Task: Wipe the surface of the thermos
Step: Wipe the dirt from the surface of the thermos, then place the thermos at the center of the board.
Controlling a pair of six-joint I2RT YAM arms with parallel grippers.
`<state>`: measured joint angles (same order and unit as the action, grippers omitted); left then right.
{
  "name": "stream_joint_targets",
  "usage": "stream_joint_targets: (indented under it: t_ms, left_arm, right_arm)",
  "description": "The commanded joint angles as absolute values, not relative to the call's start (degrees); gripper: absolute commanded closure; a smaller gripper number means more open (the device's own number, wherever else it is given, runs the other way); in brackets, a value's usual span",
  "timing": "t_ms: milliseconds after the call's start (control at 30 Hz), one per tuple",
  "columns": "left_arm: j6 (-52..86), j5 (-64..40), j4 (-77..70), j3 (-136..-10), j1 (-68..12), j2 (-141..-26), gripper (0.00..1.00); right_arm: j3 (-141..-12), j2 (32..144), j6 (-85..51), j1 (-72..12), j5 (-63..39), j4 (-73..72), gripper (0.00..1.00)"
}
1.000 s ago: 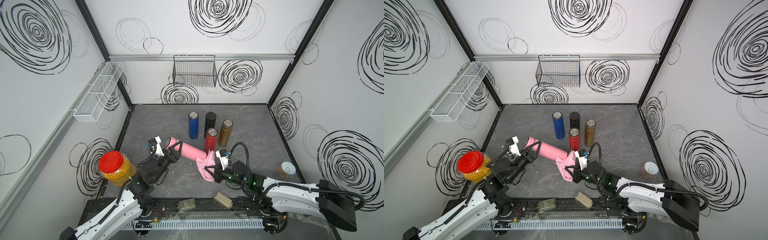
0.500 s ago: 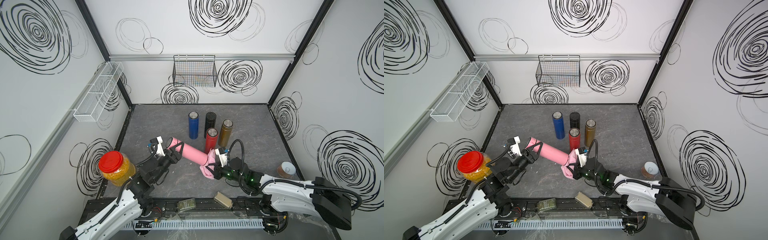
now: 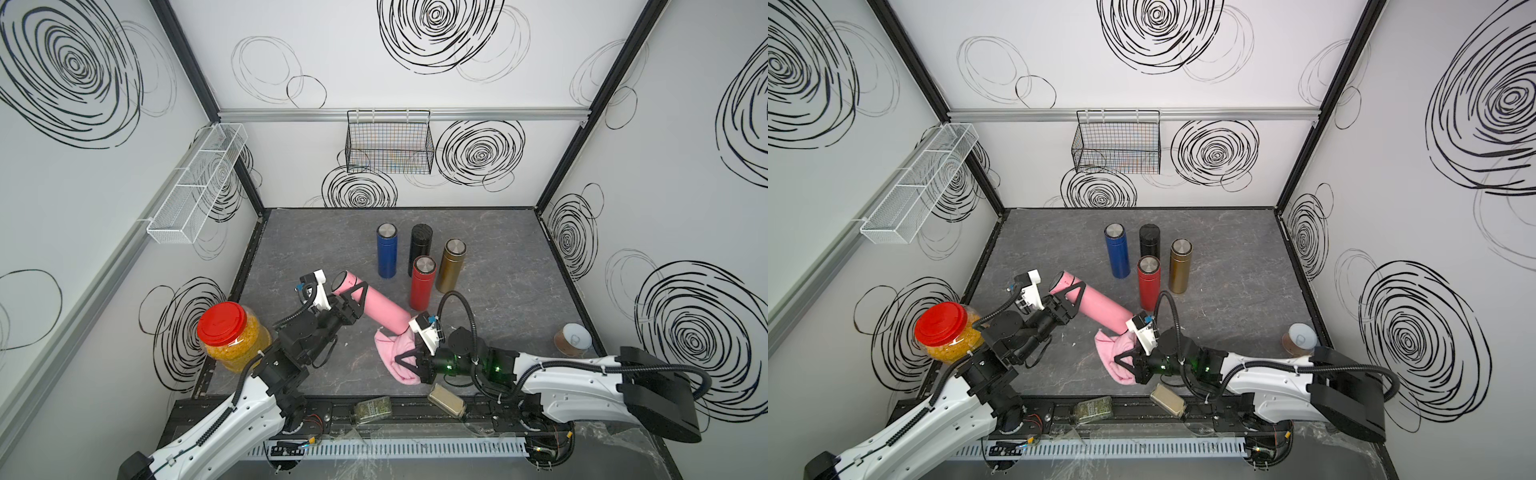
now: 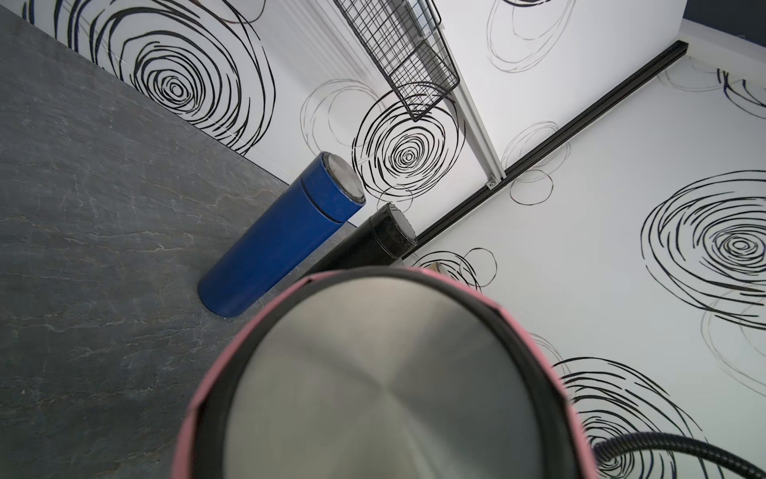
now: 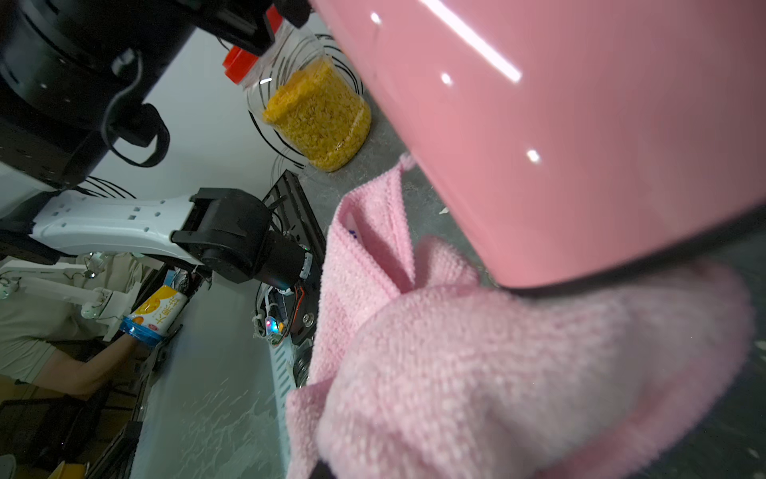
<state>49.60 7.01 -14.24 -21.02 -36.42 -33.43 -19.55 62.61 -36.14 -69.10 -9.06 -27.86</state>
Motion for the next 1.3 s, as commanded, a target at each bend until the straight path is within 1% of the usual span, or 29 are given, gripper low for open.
stream_joint_targets:
  t_ms: [0, 133, 233, 333, 433, 500, 567, 700, 867, 967, 1033, 1267]
  left_arm:
    - [46.0, 10.9, -14.6, -25.7, -36.5, -32.8, 1.00]
    - [41.5, 17.2, -6.8, -29.1, -36.6, -32.6, 1.00]
    - [38.4, 21.1, -2.6, -31.7, -36.6, -33.4, 1.00]
    - [36.0, 24.6, 0.1, -33.9, -36.7, -35.5, 1.00]
    - [34.4, 27.9, 1.8, -35.2, -36.6, -38.2, 1.00]
    - [33.6, 29.5, 1.9, -36.0, -36.4, -40.3, 1.00]
    - [32.8, 30.7, 1.5, -36.6, -36.3, -42.4, 1.00]
    - [32.1, 32.4, -0.2, -38.0, -36.1, -46.9, 1.00]
    - [30.9, 33.9, -4.6, -38.9, -36.0, -51.7, 1.00]
    - [28.7, 36.1, -6.4, -40.9, -35.3, -55.6, 1.00]
    - [27.1, 36.3, -8.5, -42.7, -34.4, -58.6, 1.00]
    - [20.3, 36.7, -16.1, -49.8, -30.6, -69.7, 1.00]
  right_arm:
    - [-18.0, 54.1, -38.5, -69.0, -0.2, -17.4, 1.00]
    - [-15.1, 43.3, -42.7, -65.6, 5.6, -5.6, 1.00]
    - [-12.4, 35.0, -44.7, -62.6, 7.1, -1.4, 1.00]
    - [-9.9, 27.4, -45.4, -61.3, 9.4, 1.5, 1.00]
    - [-9.6, 21.6, -48.4, -59.8, 13.7, 8.4, 1.00]
    - [-10.3, 19.8, -49.7, -58.4, 14.9, 12.6, 1.00]
    - [-11.4, 19.7, -50.5, -57.5, 16.2, 16.6, 1.00]
    - [-15.1, 23.6, -51.7, -56.2, 19.3, 22.9, 1.00]
    - [-16.8, 28.8, -53.4, -55.1, 21.4, 26.0, 1.00]
    - [-15.6, 30.6, -52.8, -53.9, 21.3, 22.4, 1.00]
    - [-14.5, 31.7, -51.3, -52.5, 19.9, 17.5, 1.00]
    - [-13.9, 39.2, -46.2, -41.7, 11.3, 8.6, 1.00]
